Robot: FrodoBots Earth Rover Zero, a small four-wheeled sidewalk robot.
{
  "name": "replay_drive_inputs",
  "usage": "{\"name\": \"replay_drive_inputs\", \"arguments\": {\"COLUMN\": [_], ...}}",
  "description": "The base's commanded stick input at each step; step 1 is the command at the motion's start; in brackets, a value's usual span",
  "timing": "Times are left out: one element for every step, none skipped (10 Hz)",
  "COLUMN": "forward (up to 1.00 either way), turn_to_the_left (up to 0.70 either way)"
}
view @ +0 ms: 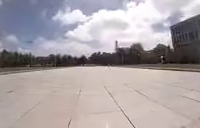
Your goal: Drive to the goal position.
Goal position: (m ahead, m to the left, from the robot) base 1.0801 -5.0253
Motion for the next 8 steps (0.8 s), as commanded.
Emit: {"name": "replay_drive_inputs", "arguments": {"forward": [1.00,1.00,1.00,1.00,1.00,1.00,1.00,1.00], "turn_to_the_left": [-0.32,-0.31,-0.31,-0.32,-0.32,-0.31,-0.31,-0.31]}}
